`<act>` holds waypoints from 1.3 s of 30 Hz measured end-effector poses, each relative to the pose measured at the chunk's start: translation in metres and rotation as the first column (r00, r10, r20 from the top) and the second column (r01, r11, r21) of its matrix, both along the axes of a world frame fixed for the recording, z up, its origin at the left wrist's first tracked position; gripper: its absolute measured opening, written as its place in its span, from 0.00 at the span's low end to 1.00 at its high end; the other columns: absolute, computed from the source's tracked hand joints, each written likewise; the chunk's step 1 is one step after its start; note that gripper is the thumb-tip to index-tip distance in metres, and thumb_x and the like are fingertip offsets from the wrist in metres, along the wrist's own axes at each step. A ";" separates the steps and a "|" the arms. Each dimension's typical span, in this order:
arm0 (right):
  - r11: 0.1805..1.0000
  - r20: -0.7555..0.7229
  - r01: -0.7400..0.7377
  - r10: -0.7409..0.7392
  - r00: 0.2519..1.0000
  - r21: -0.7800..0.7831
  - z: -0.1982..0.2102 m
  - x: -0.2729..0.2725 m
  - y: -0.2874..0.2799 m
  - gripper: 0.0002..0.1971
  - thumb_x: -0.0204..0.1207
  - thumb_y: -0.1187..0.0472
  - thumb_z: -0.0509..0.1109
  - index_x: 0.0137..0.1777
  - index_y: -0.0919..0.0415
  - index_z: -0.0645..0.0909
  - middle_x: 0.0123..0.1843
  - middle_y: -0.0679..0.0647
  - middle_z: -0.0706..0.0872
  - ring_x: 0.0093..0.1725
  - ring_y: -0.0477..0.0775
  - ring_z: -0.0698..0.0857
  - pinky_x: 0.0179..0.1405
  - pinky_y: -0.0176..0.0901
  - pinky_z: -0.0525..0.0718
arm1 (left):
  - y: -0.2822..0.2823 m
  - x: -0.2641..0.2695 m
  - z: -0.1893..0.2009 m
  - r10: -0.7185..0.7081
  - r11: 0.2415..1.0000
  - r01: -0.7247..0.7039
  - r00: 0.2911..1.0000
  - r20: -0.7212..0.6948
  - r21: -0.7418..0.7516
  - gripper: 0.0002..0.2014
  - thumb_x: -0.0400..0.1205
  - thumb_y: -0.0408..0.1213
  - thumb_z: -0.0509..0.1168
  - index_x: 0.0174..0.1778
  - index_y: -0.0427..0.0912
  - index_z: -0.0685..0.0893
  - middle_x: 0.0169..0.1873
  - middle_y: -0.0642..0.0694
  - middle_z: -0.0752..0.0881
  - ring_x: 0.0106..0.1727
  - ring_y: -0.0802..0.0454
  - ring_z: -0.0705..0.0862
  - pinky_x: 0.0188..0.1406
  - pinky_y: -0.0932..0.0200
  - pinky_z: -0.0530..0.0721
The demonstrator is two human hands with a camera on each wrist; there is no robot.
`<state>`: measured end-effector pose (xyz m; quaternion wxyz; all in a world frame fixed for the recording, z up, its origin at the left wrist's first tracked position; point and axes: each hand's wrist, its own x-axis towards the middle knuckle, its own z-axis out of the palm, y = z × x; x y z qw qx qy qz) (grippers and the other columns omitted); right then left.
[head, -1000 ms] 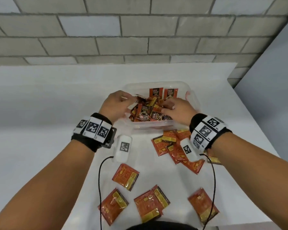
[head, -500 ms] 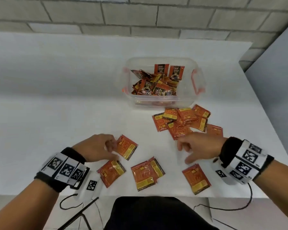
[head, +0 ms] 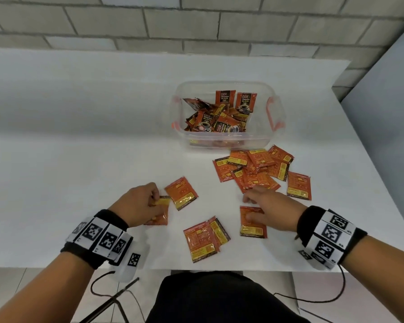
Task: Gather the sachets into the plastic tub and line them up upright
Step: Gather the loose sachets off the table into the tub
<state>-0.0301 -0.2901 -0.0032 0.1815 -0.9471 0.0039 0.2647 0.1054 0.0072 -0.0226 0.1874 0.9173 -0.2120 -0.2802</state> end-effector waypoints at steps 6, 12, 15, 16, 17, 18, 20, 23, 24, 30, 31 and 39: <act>0.996 -0.030 -0.065 0.063 0.998 -0.067 -0.006 0.002 0.014 0.33 0.73 0.46 0.73 0.75 0.54 0.67 0.68 0.51 0.72 0.67 0.51 0.71 0.63 0.44 0.75 | -0.003 -0.005 -0.009 -0.034 0.995 0.036 0.999 -0.023 0.096 0.36 0.64 0.51 0.81 0.62 0.50 0.70 0.52 0.50 0.77 0.48 0.54 0.79 0.42 0.61 0.76; 0.992 -0.019 -0.104 0.103 0.995 -0.070 0.001 0.010 0.026 0.19 0.79 0.55 0.67 0.68 0.54 0.69 0.63 0.51 0.77 0.64 0.54 0.74 0.64 0.45 0.69 | -0.006 -0.003 -0.007 -0.011 0.998 0.014 0.999 -0.041 0.065 0.36 0.67 0.53 0.79 0.67 0.46 0.72 0.53 0.49 0.79 0.50 0.53 0.79 0.44 0.62 0.74; 0.991 -0.004 -0.135 0.135 0.991 0.006 0.003 0.012 0.039 0.25 0.79 0.54 0.65 0.74 0.55 0.65 0.69 0.53 0.76 0.67 0.54 0.73 0.69 0.49 0.67 | -0.007 -0.001 -0.002 0.026 0.999 -0.027 0.999 0.027 0.036 0.29 0.74 0.58 0.70 0.65 0.45 0.76 0.49 0.48 0.76 0.47 0.53 0.77 0.39 0.63 0.72; 0.987 -0.005 -0.157 0.157 0.988 0.029 0.003 0.014 0.045 0.28 0.78 0.50 0.66 0.76 0.54 0.63 0.70 0.53 0.75 0.68 0.54 0.73 0.70 0.49 0.68 | -0.006 0.000 -0.001 0.046 0.999 -0.047 0.998 0.050 0.021 0.28 0.76 0.56 0.70 0.66 0.45 0.76 0.49 0.48 0.75 0.47 0.53 0.77 0.40 0.62 0.73; 0.982 -0.008 -0.183 0.183 0.983 0.046 0.002 0.016 0.051 0.33 0.77 0.45 0.68 0.78 0.53 0.61 0.71 0.52 0.74 0.68 0.54 0.72 0.70 0.50 0.69 | -0.005 0.001 -0.002 0.056 0.998 -0.058 0.996 0.064 0.028 0.29 0.76 0.54 0.71 0.69 0.46 0.74 0.52 0.47 0.74 0.50 0.51 0.77 0.44 0.61 0.75; 0.976 -0.016 -0.212 0.213 0.977 0.052 -0.001 0.017 0.057 0.37 0.74 0.41 0.70 0.78 0.52 0.61 0.71 0.52 0.73 0.68 0.54 0.72 0.69 0.51 0.70 | -0.004 0.002 -0.004 0.050 0.997 -0.054 0.996 0.077 0.059 0.31 0.75 0.53 0.72 0.71 0.46 0.72 0.56 0.45 0.73 0.55 0.49 0.76 0.51 0.58 0.77; 0.959 -0.037 -0.283 0.284 0.958 0.030 -0.008 0.021 0.069 0.40 0.70 0.37 0.72 0.78 0.50 0.61 0.69 0.52 0.73 0.66 0.54 0.72 0.66 0.51 0.72 | -0.003 0.001 -0.008 0.023 0.988 -0.038 0.995 0.101 0.150 0.35 0.73 0.54 0.74 0.74 0.47 0.70 0.63 0.42 0.72 0.64 0.44 0.73 0.62 0.52 0.76; 0.947 -0.020 -0.320 0.320 0.947 0.003 -0.017 0.023 0.077 0.37 0.68 0.40 0.75 0.75 0.50 0.65 0.64 0.52 0.73 0.62 0.54 0.73 0.59 0.49 0.73 | -0.006 0.003 -0.006 0.000 0.978 -0.032 0.988 0.152 0.208 0.29 0.75 0.54 0.72 0.68 0.45 0.75 0.63 0.42 0.74 0.65 0.44 0.70 0.62 0.52 0.73; 0.953 0.000 -0.304 0.304 0.953 0.016 -0.017 0.023 0.078 0.35 0.69 0.41 0.75 0.73 0.50 0.67 0.63 0.52 0.73 0.61 0.54 0.73 0.57 0.48 0.73 | -0.007 0.004 -0.004 -0.011 0.977 -0.022 0.988 0.154 0.210 0.26 0.75 0.54 0.72 0.64 0.45 0.76 0.60 0.42 0.75 0.62 0.45 0.71 0.59 0.54 0.73; 0.977 0.049 -0.157 0.151 0.987 0.147 -0.013 0.029 0.068 0.26 0.71 0.50 0.77 0.66 0.55 0.73 0.59 0.50 0.73 0.56 0.50 0.74 0.53 0.43 0.76 | -0.001 0.018 0.003 0.111 0.993 -0.111 0.994 -0.010 0.035 0.15 0.77 0.41 0.73 0.53 0.46 0.73 0.47 0.47 0.82 0.44 0.51 0.80 0.31 0.66 0.71; 0.975 0.046 -0.130 0.124 0.991 0.180 -0.011 0.029 0.065 0.23 0.73 0.52 0.75 0.65 0.55 0.73 0.58 0.50 0.75 0.54 0.49 0.76 0.50 0.40 0.76 | 0.000 0.020 0.006 0.128 0.992 -0.128 0.991 -0.037 -0.002 0.14 0.79 0.40 0.71 0.54 0.47 0.73 0.49 0.47 0.82 0.45 0.51 0.80 0.32 0.66 0.72; 0.949 -0.124 0.066 -0.028 0.992 0.307 0.011 0.035 0.030 0.09 0.77 0.56 0.72 0.54 0.52 0.77 0.45 0.50 0.84 0.36 0.44 0.78 0.34 0.37 0.75 | -0.028 0.022 0.023 -0.065 0.990 0.047 0.989 -0.134 -0.130 0.22 0.81 0.40 0.69 0.69 0.50 0.71 0.55 0.46 0.84 0.49 0.50 0.84 0.47 0.58 0.82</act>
